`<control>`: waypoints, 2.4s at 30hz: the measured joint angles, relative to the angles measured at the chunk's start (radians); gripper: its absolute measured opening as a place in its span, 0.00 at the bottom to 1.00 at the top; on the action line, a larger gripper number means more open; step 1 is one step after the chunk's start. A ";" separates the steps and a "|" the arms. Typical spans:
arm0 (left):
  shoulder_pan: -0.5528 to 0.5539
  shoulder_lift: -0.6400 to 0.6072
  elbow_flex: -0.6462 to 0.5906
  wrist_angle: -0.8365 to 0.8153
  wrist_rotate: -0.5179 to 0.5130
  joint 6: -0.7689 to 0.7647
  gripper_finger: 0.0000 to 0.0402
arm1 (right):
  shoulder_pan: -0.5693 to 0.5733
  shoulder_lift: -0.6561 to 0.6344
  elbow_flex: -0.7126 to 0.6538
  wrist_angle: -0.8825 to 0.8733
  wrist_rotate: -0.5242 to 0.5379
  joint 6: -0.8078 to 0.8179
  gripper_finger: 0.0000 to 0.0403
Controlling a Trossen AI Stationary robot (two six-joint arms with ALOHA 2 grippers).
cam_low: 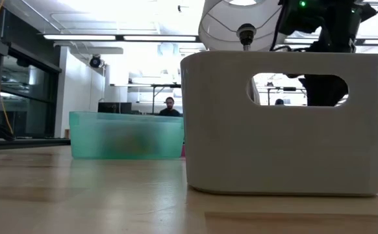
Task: Pick & Place School Supplies
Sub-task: Put the pink eraser into the red bin
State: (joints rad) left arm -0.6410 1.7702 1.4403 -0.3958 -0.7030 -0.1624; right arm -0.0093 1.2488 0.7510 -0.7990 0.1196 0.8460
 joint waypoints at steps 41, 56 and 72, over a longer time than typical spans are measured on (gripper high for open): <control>0.568 -0.060 0.000 -0.204 0.487 0.368 0.41 | 0.067 -0.127 0.082 -0.079 -0.164 -0.052 0.24; 0.746 -0.033 0.000 -0.188 0.612 0.428 0.41 | 0.207 -0.127 0.082 0.165 -0.150 -0.145 0.24; 0.796 0.093 -0.004 -0.112 0.652 0.458 0.41 | 0.309 -0.127 0.081 0.237 -0.146 -0.152 0.24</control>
State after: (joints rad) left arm 0.1551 1.8636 1.4359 -0.5080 -0.0514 0.2956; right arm 0.3001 1.1217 0.8322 -0.5616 -0.0265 0.6941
